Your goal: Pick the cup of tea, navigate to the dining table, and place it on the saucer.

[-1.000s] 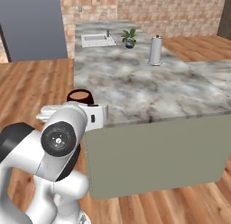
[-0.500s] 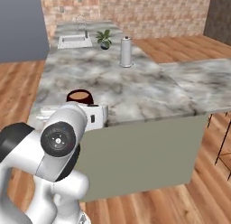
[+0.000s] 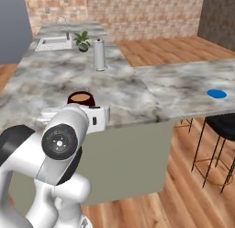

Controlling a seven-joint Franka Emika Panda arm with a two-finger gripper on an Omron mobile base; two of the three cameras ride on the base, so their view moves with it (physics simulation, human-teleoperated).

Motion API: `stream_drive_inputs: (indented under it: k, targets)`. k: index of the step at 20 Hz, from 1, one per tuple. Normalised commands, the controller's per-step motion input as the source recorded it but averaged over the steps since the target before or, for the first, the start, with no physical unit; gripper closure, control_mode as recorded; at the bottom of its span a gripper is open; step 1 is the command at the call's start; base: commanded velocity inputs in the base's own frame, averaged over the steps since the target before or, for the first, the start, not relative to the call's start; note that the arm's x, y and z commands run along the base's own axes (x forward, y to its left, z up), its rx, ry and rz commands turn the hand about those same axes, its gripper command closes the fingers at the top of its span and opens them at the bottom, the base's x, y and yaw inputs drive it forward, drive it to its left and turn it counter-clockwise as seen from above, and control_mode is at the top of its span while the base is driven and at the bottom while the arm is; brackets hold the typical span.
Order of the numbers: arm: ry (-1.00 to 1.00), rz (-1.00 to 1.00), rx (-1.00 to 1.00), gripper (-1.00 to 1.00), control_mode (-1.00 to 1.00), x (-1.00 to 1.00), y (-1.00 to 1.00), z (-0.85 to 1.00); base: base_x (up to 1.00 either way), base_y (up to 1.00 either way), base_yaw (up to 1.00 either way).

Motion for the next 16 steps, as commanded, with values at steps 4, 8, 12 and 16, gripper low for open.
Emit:
stream_drive_inputs:
  k: [4, 8, 12, 16]
  targets:
    - [0.0, 0.0, 0.0, 1.0, 1.0, 0.0, 0.0, 0.0, 0.46, -0.78, -0.01]
    - [0.0, 0.0, 0.0, 1.0, 1.0, 0.0, 0.0, 0.0, 0.46, -0.75, 0.0]
    - [0.0, 0.0, 0.0, 1.0, 1.0, 0.0, 0.0, 0.0, 0.46, -0.72, 0.0]
    - [0.0, 0.0, 0.0, 1.0, 1.0, 0.0, 0.0, 0.0, 0.5, -0.64, 0.0]
